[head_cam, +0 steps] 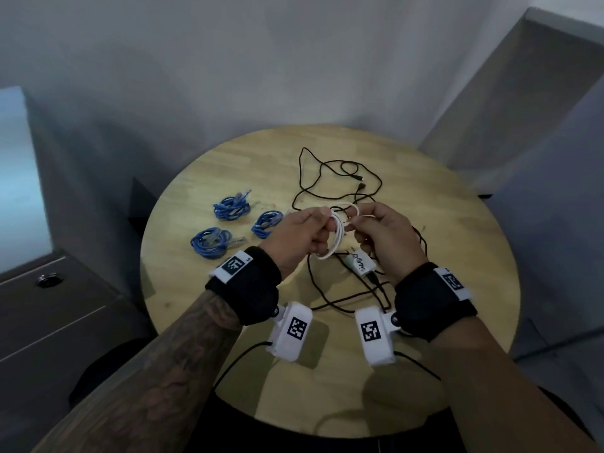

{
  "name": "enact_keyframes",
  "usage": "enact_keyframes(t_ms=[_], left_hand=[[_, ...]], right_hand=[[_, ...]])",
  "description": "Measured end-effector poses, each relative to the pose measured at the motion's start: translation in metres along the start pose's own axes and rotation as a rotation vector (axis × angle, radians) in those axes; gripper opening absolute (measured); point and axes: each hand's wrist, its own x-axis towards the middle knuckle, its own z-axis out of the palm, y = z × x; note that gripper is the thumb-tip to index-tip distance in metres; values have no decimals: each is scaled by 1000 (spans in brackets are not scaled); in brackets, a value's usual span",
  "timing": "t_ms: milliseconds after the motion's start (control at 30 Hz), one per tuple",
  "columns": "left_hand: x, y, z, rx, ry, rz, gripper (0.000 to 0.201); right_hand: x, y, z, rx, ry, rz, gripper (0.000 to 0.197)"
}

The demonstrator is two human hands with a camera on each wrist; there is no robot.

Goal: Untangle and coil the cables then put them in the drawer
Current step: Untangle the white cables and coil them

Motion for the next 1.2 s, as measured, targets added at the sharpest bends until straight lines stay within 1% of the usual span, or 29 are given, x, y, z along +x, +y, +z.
enact_keyframes(t_ms=[100,200,300,400,500,567,600,633,667,733,800,833,933,967,1033,1100,1200], left_hand=[[1,3,-1,-121,-51,-23,38],[1,3,-5,-261,-106,-93,38],[5,0,-6,-289,-131,-108,32],[7,-2,-3,-287,-46,-62,26],[5,-3,1,-212,35,10,28],[4,-4,2,-152,91,30,28],[3,-5,4,-151,107,33,29],[2,-6,5,-178,104,32,29],[2,-7,8,-228,81,31,28],[0,-7,14,-340,10,18,27],[-1,-8,19,-416,-46,-3,32],[-2,-8,19,-416,-56,0,33],[-3,-11,16,-271,-49,66,16],[-3,-12,15,-216,-46,81,15],[-4,-13,13,-109,-50,98,16],[-5,-13,12,11,-59,96,21],[-5,-9,10,122,-69,102,27]], right_hand=[[3,4,2,61,-36,73,22],[4,7,9,56,-85,102,28],[1,8,15,110,-108,113,30],[-3,5,16,143,-108,70,27],[-10,-2,19,205,-185,-8,21],[-13,0,21,103,-219,-112,31],[-13,3,23,28,-191,-158,31],[-14,3,26,2,-142,-175,27],[-14,4,27,11,-79,-172,22],[-14,5,27,82,19,-147,21],[-13,5,25,83,50,-147,21],[-12,5,24,68,49,-144,21],[-7,7,20,45,38,-140,22],[-6,6,17,22,43,-144,22],[-5,3,12,-38,62,-176,21],[-5,1,8,-107,69,-245,18],[-6,-4,4,-224,23,-357,13]])
